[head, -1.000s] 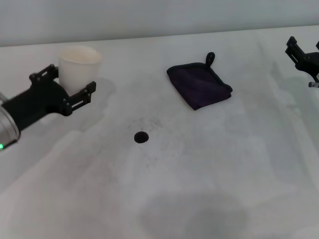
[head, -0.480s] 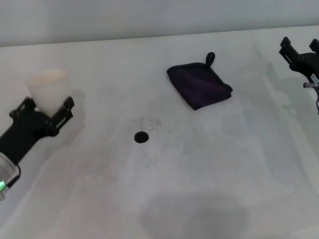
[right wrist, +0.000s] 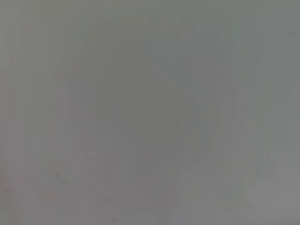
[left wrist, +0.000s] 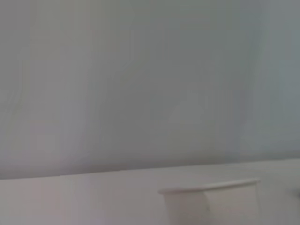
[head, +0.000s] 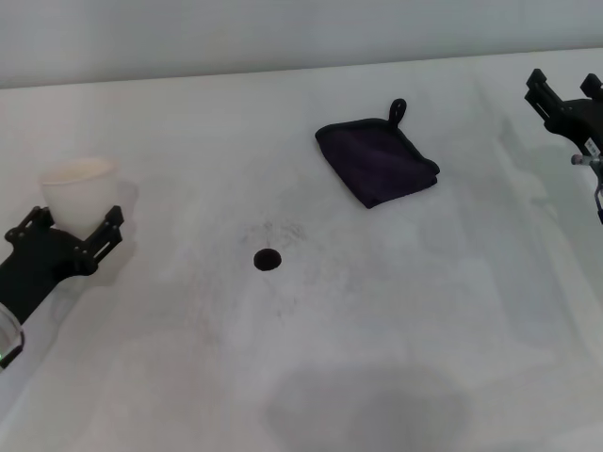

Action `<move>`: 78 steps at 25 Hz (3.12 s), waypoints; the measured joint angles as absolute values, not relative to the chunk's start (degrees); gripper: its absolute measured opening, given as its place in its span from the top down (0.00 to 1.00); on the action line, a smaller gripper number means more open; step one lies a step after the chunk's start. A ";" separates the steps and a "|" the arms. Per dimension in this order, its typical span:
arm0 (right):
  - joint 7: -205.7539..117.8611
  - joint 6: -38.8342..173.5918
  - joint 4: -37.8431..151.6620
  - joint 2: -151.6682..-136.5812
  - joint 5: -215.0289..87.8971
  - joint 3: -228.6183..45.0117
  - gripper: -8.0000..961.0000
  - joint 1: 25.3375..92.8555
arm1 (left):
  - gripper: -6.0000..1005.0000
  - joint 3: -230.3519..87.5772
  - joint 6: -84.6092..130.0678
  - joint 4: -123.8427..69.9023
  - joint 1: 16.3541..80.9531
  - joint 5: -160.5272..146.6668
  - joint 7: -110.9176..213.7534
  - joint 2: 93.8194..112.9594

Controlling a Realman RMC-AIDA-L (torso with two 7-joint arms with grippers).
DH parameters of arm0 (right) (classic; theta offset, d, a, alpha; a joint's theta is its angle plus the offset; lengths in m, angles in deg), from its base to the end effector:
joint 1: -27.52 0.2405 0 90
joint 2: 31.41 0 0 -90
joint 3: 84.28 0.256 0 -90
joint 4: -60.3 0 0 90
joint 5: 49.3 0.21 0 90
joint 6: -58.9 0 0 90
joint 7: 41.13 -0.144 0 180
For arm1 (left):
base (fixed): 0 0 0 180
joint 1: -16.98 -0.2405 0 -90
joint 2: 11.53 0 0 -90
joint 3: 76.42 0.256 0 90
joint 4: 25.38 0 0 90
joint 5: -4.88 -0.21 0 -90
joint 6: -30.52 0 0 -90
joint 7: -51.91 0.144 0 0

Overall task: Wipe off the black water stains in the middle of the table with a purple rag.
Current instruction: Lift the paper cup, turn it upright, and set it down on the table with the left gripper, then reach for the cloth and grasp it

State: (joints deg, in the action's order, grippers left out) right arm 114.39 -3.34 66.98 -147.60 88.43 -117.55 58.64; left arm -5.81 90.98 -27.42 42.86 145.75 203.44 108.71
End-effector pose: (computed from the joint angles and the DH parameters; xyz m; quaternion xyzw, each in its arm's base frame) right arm 0.3637 0.3426 0.0051 -0.6342 0.3736 0.3123 0.6006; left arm -0.3413 0.3071 -0.0618 -0.8113 -0.2903 -0.2405 0.4469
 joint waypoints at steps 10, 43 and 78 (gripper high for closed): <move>114.05 -3.46 67.64 -147.61 88.24 -117.59 0.09 59.24 | 0.26 -5.53 89.18 -26.80 43.09 146.49 209.97 108.82; 113.64 -7.38 68.32 -147.60 88.25 -117.23 0.09 58.44 | 0.12 -5.65 95.63 -27.15 38.48 143.53 209.96 108.62; 63.50 10.80 36.64 -146.87 38.59 -141.20 0.09 67.12 | 0.12 -5.84 109.46 -27.13 29.28 161.96 208.58 108.18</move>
State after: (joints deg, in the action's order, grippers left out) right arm 63.50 10.80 36.64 -146.87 38.59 -141.20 67.12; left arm -5.84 109.46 -27.13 29.28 161.96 208.58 108.18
